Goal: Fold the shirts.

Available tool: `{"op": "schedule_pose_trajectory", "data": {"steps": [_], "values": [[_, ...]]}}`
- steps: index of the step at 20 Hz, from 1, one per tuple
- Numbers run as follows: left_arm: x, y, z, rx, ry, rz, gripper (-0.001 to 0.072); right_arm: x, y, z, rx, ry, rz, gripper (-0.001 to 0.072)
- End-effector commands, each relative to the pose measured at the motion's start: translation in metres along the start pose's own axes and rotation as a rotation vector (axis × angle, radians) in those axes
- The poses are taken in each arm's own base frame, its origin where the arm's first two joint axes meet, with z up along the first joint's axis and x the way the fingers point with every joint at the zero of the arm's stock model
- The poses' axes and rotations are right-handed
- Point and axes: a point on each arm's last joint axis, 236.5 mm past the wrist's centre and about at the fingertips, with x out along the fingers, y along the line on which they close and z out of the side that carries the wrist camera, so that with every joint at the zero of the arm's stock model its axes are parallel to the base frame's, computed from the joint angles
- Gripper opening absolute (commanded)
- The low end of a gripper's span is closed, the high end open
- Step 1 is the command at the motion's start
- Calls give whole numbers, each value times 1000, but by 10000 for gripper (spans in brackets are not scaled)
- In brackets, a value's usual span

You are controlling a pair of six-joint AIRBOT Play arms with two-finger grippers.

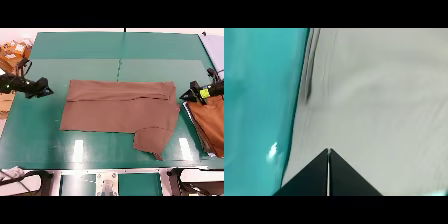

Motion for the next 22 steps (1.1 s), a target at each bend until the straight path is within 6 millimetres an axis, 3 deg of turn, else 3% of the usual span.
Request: {"op": "schedule_pose_trajectory", "data": {"steps": [1, 2, 4, 5, 6, 7, 9, 10, 12, 14, 18, 22], "values": [[-20, -5, -59, 55, 48, 71, 23, -10, -10, -64, 58, -31, -2, 25], [-17, -11, -81, 70, 42, 66, 24, -6, -14, -91, 81, -14, 2, 102], [-7, -14, -116, 41, 23, 65, 28, 13, -21, -137, 115, 36, 8, 470], [2, -13, -131, 5, 25, 65, 179, 25, -27, -153, 137, 56, 7, 500], [13, -11, -147, -34, 40, 63, 612, 37, -34, -166, 163, 77, 6, 500], [26, -10, -163, -69, 78, 57, 691, 46, -40, -178, 185, 106, 2, 500], [49, -10, -193, -93, 141, 42, 693, 58, -57, -196, 254, 149, -48, 500], [57, -11, -198, -105, 133, 36, 693, 60, -68, -201, 286, 157, -90, 500], [71, -9, -196, -139, 77, 33, 693, 60, -84, -197, 304, 125, -154, 499], [80, -4, -188, -183, 8, 36, 692, 60, -87, -190, 308, 95, -165, 499], [93, 4, -149, -301, -162, 11, 692, 61, -88, -185, 333, 70, -167, 500], [123, -5, -158, -408, -81, -70, 691, 63, -90, -182, 336, 51, -168, 500]]}}
